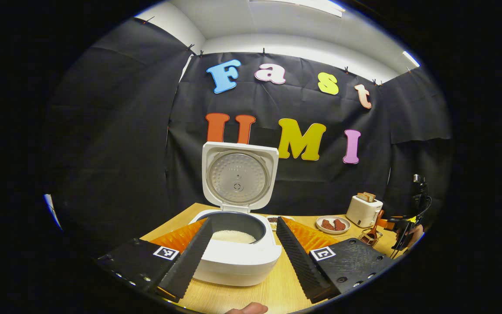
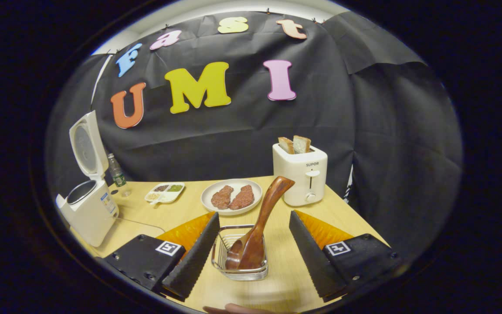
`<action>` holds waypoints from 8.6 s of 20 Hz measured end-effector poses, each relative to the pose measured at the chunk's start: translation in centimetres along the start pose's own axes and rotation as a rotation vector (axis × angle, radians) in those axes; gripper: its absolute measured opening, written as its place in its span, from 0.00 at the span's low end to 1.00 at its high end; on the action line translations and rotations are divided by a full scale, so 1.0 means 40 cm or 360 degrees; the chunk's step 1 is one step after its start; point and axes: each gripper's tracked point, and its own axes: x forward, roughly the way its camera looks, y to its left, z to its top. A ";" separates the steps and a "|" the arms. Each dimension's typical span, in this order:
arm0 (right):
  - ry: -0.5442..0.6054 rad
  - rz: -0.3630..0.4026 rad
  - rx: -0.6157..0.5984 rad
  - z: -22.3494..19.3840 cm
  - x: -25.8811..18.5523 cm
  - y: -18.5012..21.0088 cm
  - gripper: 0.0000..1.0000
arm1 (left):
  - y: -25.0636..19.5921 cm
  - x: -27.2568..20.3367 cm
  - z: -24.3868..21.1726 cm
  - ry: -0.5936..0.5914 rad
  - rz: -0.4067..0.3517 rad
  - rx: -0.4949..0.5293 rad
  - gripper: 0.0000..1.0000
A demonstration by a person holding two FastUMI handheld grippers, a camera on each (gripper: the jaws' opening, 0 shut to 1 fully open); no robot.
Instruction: Close the left gripper, press the button to open the rice cooker; take a wooden spoon from the chopstick holder with the right hand, scoop a spoonful of rice and pour it into the rice cooker, then put the wooden spoon back into the chopstick holder.
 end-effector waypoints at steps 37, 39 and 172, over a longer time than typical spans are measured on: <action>-0.0261 0.0244 0.0043 0.202 -0.221 0.305 0.21 | 0.000 -0.402 0.140 -0.0252 -0.0092 0.0095 0.96; -0.0277 0.0267 -0.0007 0.187 -0.225 0.364 0.21 | -0.007 -0.421 0.138 -0.0260 -0.0117 0.0085 0.94; -0.0565 0.0769 -0.0631 0.230 -0.230 1.410 0.18 | 0.172 -0.541 -0.141 -0.0083 -0.0238 0.0042 0.95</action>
